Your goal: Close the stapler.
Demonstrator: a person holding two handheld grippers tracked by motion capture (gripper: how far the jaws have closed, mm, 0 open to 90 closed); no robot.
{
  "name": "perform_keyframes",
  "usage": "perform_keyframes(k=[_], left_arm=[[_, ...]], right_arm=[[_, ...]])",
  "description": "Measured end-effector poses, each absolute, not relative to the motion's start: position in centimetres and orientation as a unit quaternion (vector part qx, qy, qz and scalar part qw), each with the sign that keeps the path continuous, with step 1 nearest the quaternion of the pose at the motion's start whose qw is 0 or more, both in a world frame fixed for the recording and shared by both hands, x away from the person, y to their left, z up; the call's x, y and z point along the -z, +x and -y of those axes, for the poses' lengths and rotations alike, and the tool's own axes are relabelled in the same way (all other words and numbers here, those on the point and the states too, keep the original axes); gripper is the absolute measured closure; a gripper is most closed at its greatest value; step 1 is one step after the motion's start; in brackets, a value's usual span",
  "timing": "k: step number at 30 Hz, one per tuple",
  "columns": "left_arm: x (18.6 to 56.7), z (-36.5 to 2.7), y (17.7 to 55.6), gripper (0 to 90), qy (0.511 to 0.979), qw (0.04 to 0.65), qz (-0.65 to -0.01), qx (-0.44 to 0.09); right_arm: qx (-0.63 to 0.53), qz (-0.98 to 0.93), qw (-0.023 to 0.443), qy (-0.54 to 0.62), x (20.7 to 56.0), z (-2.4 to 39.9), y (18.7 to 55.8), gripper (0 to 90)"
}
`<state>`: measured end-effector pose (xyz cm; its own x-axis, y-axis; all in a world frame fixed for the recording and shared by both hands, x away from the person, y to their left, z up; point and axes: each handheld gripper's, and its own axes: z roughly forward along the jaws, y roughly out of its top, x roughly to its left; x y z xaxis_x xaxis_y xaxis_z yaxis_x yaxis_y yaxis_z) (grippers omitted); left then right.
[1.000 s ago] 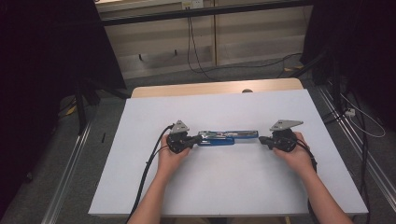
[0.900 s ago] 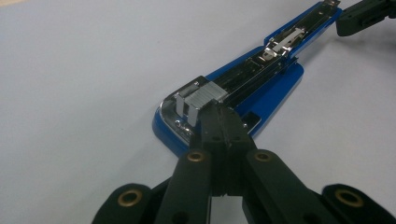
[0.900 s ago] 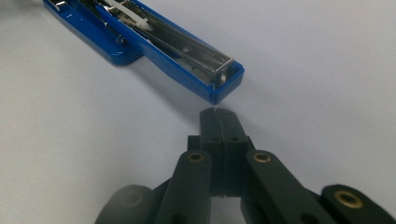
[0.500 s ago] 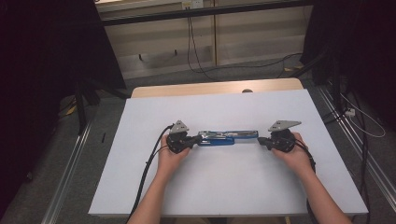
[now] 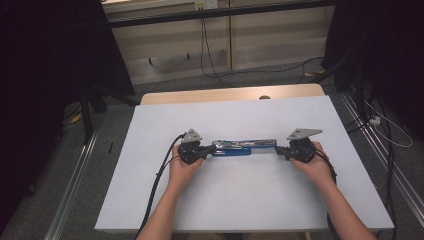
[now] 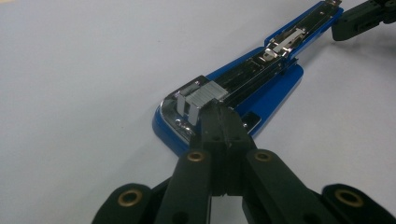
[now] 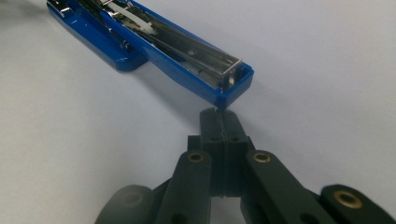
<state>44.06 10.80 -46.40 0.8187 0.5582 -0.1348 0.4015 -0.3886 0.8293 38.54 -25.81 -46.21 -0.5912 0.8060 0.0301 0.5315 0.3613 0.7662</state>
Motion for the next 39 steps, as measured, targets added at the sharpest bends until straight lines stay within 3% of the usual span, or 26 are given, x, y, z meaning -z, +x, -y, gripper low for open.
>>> perform_keyframes(k=[39], left_arm=[[46.2,-12.3,43.4,90.0,0.825,0.468,-0.305,-0.085]], right_arm=[[-0.430,-0.800,0.174,0.380,45.3,23.9,38.7,90.0]])
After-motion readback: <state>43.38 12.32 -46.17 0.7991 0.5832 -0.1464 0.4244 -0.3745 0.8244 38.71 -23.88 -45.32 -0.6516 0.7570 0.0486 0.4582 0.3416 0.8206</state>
